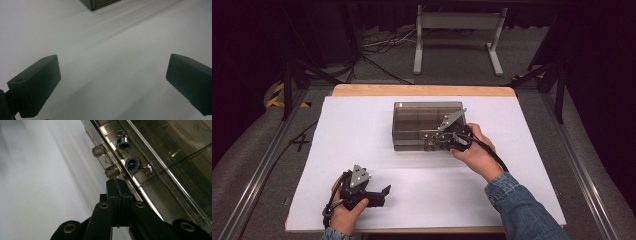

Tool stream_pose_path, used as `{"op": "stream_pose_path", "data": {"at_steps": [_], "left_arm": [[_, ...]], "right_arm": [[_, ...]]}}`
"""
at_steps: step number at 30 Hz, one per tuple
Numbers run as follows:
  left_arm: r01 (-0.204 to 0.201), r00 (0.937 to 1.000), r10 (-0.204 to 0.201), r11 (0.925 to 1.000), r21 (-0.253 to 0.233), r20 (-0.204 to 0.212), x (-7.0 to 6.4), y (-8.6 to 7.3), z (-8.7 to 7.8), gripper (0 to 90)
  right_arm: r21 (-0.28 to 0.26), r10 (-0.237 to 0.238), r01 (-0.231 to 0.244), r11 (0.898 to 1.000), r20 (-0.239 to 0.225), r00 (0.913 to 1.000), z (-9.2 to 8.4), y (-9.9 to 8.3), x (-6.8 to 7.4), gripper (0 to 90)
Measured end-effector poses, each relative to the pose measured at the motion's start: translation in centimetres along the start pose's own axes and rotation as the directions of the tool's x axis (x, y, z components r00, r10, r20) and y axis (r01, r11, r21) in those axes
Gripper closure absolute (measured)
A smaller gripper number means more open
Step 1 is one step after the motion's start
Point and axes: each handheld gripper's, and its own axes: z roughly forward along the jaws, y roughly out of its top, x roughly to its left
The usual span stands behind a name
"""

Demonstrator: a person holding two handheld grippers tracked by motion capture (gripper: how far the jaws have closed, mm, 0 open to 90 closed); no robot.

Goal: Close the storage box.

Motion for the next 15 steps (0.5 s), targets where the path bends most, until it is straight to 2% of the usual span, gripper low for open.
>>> {"op": "stream_pose_path", "data": {"at_steps": [6,15], "left_arm": [[0.0,1.0,0.0,1.0,0.0,0.0,0.01,0.0,0.0,0.3],[0.001,1.0,-0.001,1.0,-0.001,0.001,0.01,0.0,0.02,0.3]], "right_arm": [[-0.027,0.007,-0.006,1.0,0.027,0.9996,0.24,0.0,-0.44,90.0],[-0.062,0.052,-0.048,0.997,0.061,0.9968,0.58,0.04,-0.98,90.0]]}}
